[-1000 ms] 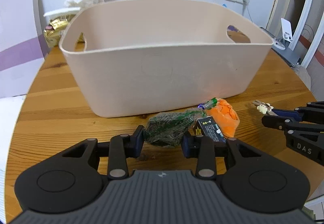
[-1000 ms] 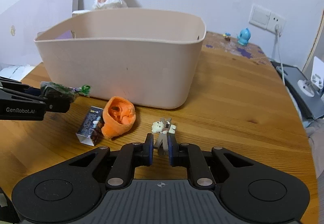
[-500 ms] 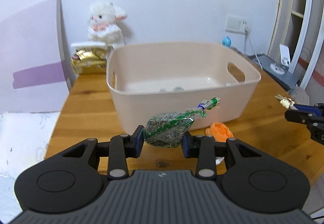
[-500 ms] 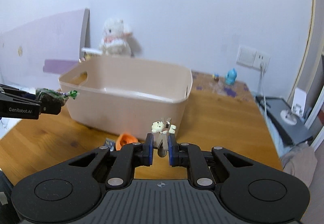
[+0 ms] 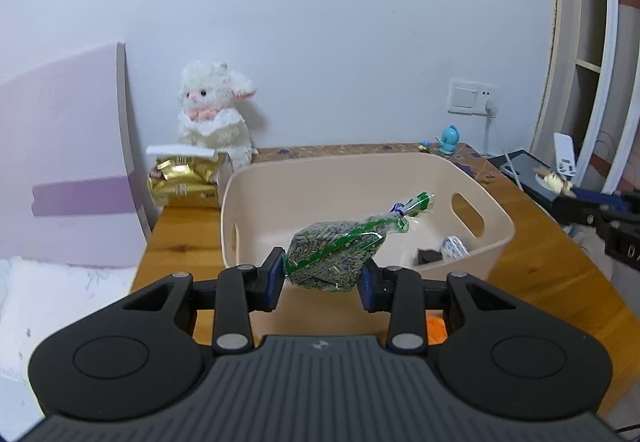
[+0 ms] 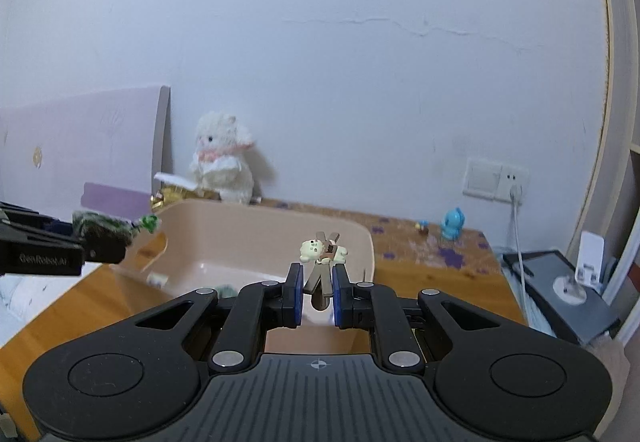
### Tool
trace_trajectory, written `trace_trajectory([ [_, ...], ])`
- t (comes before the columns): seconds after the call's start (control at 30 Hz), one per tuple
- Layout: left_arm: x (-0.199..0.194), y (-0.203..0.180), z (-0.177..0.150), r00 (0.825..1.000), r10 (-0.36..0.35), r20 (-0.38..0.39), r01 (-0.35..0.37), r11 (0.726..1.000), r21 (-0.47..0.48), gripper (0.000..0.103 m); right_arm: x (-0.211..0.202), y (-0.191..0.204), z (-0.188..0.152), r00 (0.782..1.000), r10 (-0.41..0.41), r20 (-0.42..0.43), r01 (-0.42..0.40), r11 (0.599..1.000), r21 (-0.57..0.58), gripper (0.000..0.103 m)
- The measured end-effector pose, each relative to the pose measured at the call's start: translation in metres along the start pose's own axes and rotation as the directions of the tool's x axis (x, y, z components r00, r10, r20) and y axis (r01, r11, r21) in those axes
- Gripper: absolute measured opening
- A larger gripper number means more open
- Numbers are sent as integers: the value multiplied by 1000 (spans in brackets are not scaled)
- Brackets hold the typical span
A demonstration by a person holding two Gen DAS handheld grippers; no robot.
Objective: Organize objects
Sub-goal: 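Drop the snack bag into the basket with left tool while right tool drops the keychain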
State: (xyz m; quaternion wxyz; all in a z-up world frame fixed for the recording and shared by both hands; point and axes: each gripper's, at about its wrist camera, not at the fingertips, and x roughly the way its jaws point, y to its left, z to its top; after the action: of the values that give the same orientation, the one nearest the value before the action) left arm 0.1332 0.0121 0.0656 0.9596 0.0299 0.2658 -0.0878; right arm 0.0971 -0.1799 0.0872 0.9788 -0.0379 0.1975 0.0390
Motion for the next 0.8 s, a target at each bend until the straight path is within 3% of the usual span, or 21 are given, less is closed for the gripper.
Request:
trace_trajectory([
  [0.37,78,-9,33,998,45,-52,-42,998,56,39,51,-12,25,1000,-17,19,17,1000,9,14],
  [0.53,117,-14,36,991,65,-115,-56,995,82,39,81,-18,26,999,-19,-26,19,1000,5,14],
  [0.8,160,-18,23,962,82,-260,-51,991,124,39,134,-6,11,988,-28,-154,11,994,-106,14],
])
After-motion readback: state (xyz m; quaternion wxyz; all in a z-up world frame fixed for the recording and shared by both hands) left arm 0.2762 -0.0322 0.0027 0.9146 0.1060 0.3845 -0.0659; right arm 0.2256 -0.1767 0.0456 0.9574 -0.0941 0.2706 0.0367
